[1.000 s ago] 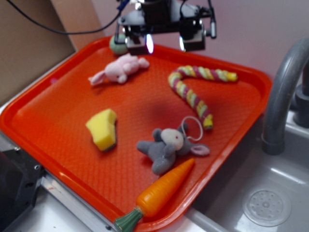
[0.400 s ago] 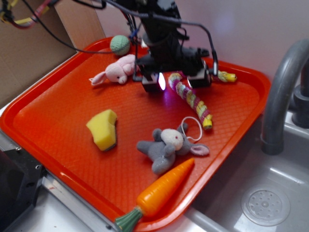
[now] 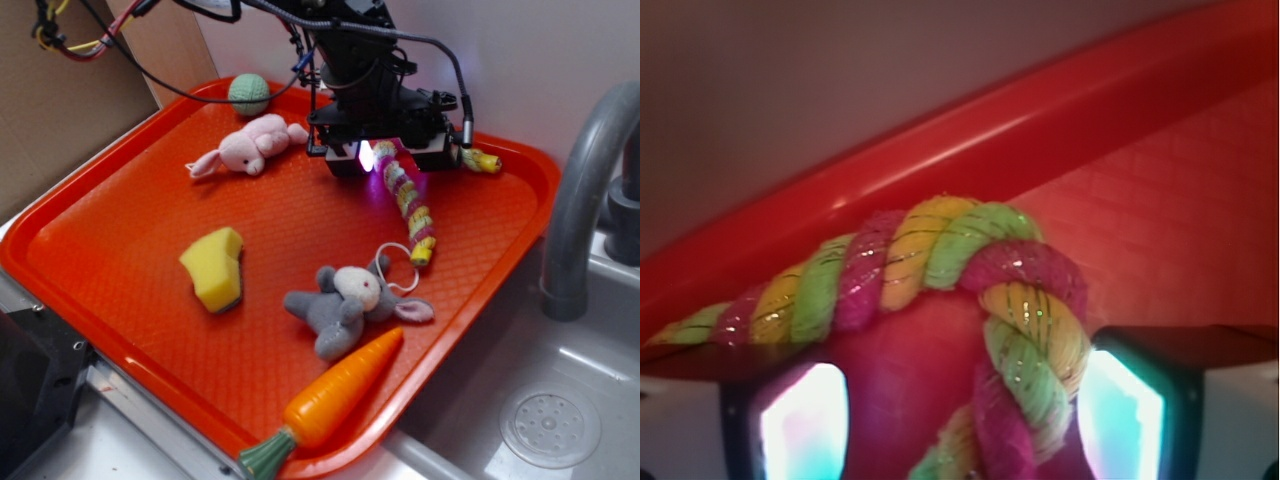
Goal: Grab the multicolored rope.
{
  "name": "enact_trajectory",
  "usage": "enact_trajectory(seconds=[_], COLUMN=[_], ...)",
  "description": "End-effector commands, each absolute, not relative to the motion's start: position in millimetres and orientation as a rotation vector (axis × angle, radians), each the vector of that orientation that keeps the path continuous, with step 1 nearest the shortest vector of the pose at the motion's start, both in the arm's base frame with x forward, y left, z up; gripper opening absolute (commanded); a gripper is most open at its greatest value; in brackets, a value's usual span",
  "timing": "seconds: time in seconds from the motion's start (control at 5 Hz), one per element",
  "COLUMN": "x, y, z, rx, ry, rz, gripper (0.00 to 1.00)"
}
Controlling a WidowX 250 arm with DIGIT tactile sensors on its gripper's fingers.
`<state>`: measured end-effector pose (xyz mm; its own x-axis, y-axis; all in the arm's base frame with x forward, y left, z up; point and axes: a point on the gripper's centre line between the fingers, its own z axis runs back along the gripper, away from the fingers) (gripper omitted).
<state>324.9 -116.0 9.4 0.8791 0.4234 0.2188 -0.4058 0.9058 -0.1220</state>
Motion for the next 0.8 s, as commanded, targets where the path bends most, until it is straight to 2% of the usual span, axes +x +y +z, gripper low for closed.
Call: enact_trajectory(seconds=[0.0,0.2,0.4,0.6], x=[306,299,293,286], y=[-111,-113,-108,-97], z=[6,6,31,80], rx=[0.094,0.119,0.068,-0.004], ry=[-0.215,-0.216,-0.200,-0.227], rz=[0.413,0.325,0.205,0.093], gripper=[0.00,0.00,0.00,0.00])
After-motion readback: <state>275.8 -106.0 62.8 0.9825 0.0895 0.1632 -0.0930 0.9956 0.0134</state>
